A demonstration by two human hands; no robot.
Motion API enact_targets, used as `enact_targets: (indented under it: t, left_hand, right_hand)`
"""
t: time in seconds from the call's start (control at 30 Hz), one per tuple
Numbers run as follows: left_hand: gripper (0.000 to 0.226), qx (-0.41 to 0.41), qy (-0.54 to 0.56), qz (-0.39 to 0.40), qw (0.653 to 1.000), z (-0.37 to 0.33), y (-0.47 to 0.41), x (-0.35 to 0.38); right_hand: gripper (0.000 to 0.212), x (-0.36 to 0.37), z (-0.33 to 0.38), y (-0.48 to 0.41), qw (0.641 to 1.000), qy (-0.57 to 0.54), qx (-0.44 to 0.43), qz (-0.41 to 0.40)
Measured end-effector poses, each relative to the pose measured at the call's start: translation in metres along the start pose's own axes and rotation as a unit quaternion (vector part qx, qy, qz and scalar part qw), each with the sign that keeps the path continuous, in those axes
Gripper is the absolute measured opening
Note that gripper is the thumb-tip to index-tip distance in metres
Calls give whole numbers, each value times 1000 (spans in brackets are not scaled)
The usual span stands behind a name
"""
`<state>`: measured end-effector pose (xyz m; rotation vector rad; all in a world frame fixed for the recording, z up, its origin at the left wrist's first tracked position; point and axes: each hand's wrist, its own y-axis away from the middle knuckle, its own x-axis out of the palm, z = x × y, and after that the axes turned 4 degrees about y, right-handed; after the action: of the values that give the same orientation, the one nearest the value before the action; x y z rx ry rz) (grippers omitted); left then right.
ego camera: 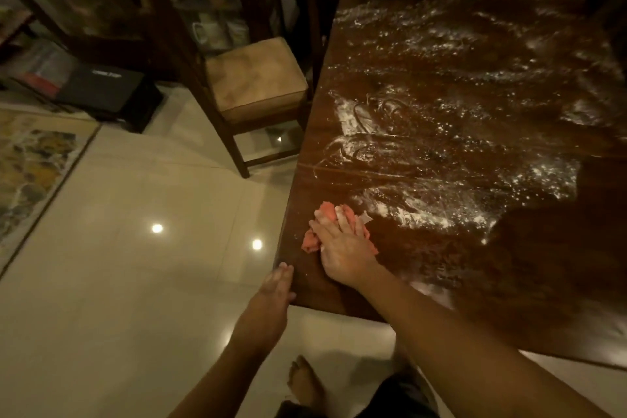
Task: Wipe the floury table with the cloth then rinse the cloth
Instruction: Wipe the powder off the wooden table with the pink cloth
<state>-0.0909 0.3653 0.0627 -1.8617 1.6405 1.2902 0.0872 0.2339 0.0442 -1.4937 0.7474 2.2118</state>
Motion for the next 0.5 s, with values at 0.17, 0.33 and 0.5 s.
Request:
enact_targets:
  t: [0.17,0.33,0.5]
  left_hand:
    - [52,11,66,-32,997,11,-2,-15]
    - [39,71,39,-6,997,19,-3,-35]
    - [43,74,101,-11,992,26,-5,-33]
  right_hand:
    - [53,0,-12,34,977,-13,-190,93]
    - [57,-15,-13,19,992,74,-93,49]
    - [56,2,45,-37,988,-3,127,-84]
